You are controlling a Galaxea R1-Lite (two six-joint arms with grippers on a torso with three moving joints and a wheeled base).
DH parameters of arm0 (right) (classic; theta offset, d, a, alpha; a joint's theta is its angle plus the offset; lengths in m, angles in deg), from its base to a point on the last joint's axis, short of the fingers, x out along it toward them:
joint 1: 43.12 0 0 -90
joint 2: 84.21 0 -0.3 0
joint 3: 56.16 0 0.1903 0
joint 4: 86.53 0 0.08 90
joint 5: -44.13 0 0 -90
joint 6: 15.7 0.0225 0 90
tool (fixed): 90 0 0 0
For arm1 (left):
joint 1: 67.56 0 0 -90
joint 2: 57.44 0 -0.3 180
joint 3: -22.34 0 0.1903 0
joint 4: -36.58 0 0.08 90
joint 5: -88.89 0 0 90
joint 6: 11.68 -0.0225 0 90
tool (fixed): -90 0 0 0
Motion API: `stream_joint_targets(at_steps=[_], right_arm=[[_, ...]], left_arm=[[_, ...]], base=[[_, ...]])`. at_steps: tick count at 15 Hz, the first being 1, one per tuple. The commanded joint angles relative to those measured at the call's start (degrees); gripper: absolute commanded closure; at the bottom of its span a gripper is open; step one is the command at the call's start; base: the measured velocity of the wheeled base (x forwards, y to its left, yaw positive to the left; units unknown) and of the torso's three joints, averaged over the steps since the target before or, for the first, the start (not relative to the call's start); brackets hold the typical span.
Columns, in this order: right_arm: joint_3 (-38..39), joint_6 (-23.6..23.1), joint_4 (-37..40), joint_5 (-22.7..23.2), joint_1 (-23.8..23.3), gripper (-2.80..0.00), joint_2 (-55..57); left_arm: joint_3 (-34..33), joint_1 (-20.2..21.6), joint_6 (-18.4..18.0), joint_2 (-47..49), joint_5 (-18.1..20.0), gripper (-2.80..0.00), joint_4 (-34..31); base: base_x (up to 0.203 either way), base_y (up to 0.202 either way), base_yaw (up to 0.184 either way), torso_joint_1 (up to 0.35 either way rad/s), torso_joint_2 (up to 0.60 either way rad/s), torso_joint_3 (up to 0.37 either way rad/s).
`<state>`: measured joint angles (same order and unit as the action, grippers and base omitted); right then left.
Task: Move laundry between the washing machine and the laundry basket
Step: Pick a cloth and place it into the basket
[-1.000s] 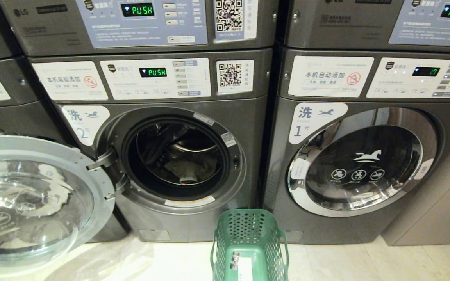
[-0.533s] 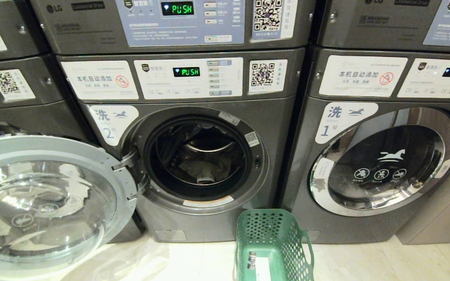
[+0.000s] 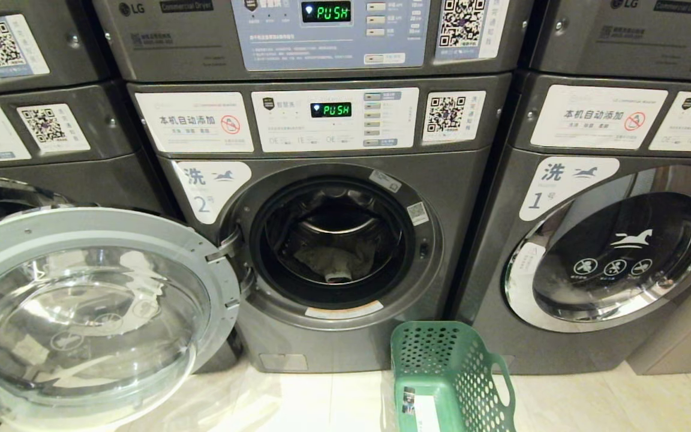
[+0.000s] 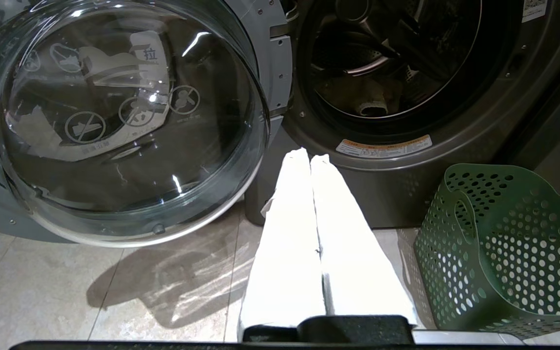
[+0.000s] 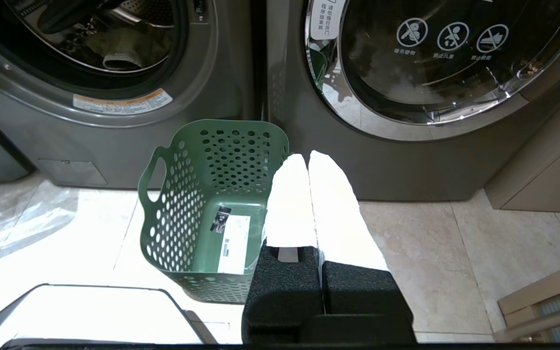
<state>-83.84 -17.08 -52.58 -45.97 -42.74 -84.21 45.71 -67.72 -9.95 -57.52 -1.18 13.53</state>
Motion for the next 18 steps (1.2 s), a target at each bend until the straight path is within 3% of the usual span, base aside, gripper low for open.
stream_joint_targets(at_steps=[1,11,18], right_arm=[[0.01,-0.03,0.05,0.01,-0.03,0.00,0.09],[0.01,-0.64,0.05,0.01,-0.03,0.00,0.09],[0.01,-0.64,0.05,0.01,-0.08,0.00,0.09]], left_arm=[[-0.09,-0.02,0.03,-0.01,-0.01,0.00,0.04],[-0.09,-0.02,0.11,-0.01,-0.01,0.00,0.04],[-0.09,-0.02,0.11,-0.01,-0.01,0.00,0.04]], base=[[0.000,0.000,0.000,0.000,0.00,0.000],[0.000,0.000,0.000,0.000,0.00,0.000],[0.001,-0.009,0.160,0.003,0.00,0.002]])
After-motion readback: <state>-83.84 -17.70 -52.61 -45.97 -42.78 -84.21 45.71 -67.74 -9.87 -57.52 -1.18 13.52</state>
